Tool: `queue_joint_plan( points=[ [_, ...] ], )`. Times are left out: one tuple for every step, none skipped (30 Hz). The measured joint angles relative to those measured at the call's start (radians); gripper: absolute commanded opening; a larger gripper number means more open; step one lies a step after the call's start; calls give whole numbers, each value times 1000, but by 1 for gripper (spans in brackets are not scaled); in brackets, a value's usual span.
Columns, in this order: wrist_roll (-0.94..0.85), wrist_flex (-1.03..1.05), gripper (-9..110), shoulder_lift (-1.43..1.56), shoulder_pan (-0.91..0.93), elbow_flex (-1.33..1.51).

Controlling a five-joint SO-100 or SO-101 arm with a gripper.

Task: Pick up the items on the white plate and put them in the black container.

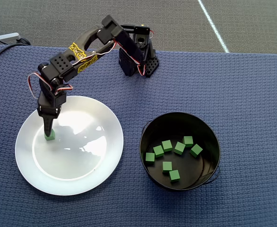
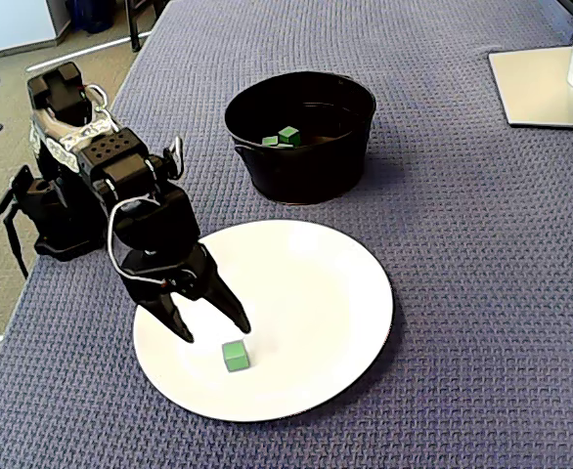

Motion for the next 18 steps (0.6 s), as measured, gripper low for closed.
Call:
queue_joint_plan(
  points=[
    [-28,-23,25,-14,11,0],
    [-54,-49,25,-28,21,0],
    [-77,-77,25,-37,35,0],
    [-101,-100,25,-49,54,0],
    [-121,-118,23,-63,58,-5],
    [-137,-132,22,-72,60,-5],
    [-152,-143,21,-81,60,-6],
    [-160,-150,21,-89,60,-6],
    [-163,-156,21,-97,52,-6],
    [-166,-164,22,-101,46,-6],
    [-166,-173,22,-104,40,-6],
    [-164,-178,22,-104,35,-6],
    [-164,-181,22,-104,31,-6],
    [-164,-181,22,-104,28,-6],
    [-158,-179,22,-104,17,-6],
    [-150,-179,21,-104,8,-6],
    [-143,-175,21,-104,-2,-6],
    [-137,-170,21,-104,-15,-6]
  ],
)
